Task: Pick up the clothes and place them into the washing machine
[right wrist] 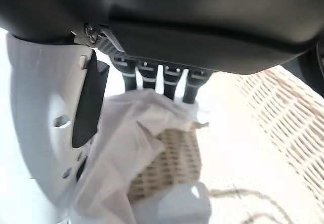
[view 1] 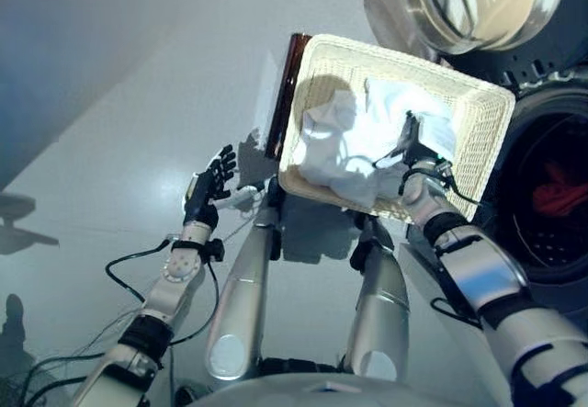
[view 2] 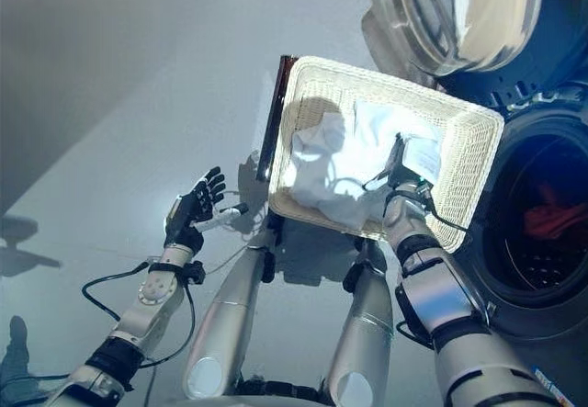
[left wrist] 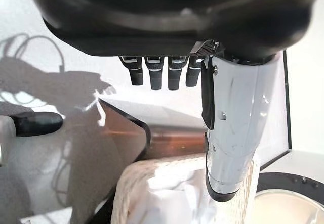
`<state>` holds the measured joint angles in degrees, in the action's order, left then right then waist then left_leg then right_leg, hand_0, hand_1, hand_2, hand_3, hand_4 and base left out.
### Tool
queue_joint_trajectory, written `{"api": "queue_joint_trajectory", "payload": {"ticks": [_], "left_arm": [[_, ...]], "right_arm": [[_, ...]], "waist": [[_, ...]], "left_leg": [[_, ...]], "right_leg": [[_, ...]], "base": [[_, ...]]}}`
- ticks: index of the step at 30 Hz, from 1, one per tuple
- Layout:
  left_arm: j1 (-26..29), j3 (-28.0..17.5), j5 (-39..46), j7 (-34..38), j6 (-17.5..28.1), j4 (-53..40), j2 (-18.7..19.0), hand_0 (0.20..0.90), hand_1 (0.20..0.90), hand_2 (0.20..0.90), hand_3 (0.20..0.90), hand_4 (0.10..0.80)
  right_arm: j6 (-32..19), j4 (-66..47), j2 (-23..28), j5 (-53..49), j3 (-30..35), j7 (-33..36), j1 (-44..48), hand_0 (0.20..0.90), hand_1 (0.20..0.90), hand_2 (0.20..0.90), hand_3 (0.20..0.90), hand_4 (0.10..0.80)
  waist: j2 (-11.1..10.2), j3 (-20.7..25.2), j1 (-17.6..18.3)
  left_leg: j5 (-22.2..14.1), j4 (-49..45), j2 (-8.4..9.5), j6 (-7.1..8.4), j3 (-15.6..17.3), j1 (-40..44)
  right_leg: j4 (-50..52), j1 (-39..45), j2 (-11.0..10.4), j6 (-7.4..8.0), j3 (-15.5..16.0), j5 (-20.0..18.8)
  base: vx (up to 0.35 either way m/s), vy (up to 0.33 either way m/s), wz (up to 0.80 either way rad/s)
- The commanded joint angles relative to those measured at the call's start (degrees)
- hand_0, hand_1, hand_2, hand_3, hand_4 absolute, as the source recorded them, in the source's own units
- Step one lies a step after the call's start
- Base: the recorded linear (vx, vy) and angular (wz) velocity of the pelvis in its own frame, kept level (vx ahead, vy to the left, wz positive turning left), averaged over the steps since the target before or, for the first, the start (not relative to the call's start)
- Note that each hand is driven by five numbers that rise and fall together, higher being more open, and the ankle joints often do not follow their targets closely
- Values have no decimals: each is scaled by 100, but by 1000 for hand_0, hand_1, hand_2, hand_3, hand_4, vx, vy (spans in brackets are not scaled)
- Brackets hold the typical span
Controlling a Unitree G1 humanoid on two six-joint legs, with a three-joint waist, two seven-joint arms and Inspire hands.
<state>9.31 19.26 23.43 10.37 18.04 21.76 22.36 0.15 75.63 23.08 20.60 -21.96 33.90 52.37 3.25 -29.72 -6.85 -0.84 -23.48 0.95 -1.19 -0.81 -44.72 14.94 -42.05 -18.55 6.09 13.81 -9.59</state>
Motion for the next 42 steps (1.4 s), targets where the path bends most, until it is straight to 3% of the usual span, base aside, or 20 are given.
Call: {"api": "queue_joint_trajectory", "payload": {"ticks": [1, 3, 4, 21, 22, 23, 42], "left_arm": [[-468, 86, 41, 79, 409, -807, 331, 900, 900, 900, 900, 800], [-476, 93, 40, 74, 402, -821, 344, 900, 900, 900, 900, 800], [-495, 111, 47, 62, 402, -830, 349, 900, 900, 900, 900, 800], [-551, 168, 158, -138, 361, -1107, 443, 900, 900, 900, 900, 800], [-551, 168, 158, -139, 361, -1107, 442, 900, 900, 900, 900, 800], [-542, 164, 158, -139, 360, -1101, 439, 900, 900, 900, 900, 800], [-588, 44, 145, -72, 349, -1114, 475, 900, 900, 900, 900, 800]], "right_arm": [[13, -119, 437, -113, -120, 113, 213, 900, 900, 900, 900, 800], [13, -91, 448, -88, -152, 89, 259, 900, 900, 900, 900, 800], [27, -30, 457, -60, -188, 63, 295, 900, 900, 900, 900, 800], [27, 198, 835, -6, -394, -386, 560, 900, 900, 900, 900, 800], [27, 198, 836, -7, -395, -387, 561, 488, 488, 488, 488, 506], [27, 177, 833, 5, -416, -412, 566, 200, 200, 200, 200, 300], [-39, 143, 722, -400, -182, -357, 652, 200, 200, 200, 200, 300]], "waist": [[268, 380, -142], [279, 388, -159], [304, 400, -199], [468, 388, -373], [468, 388, -373], [461, 382, -363], [387, 433, -325]], "left_leg": [[365, 112, -290, 748, -363, -622], [367, 100, -289, 745, -374, -662], [178, 36, -326, 774, -394, -638], [256, -27, -288, 745, -415, -1068], [257, -26, -288, 745, -414, -1068], [261, -24, -289, 744, -409, -1083], [308, 189, -281, 732, -378, -1058]], "right_leg": [[369, -253, -600, 553, -442, 51], [409, -306, -593, 545, -447, 70], [539, -319, -562, 597, -471, 257], [978, -976, -583, 573, -638, 428], [978, -977, -583, 573, -639, 428], [970, -983, -576, 570, -646, 423], [737, -963, -540, 581, -646, 372]], "base": [[-13, -2, 7], [33, -18, 13], [69, -33, 13], [-1, -5, 1], [0, 0, 0], [0, 0, 0], [2, -1, 1]]}}
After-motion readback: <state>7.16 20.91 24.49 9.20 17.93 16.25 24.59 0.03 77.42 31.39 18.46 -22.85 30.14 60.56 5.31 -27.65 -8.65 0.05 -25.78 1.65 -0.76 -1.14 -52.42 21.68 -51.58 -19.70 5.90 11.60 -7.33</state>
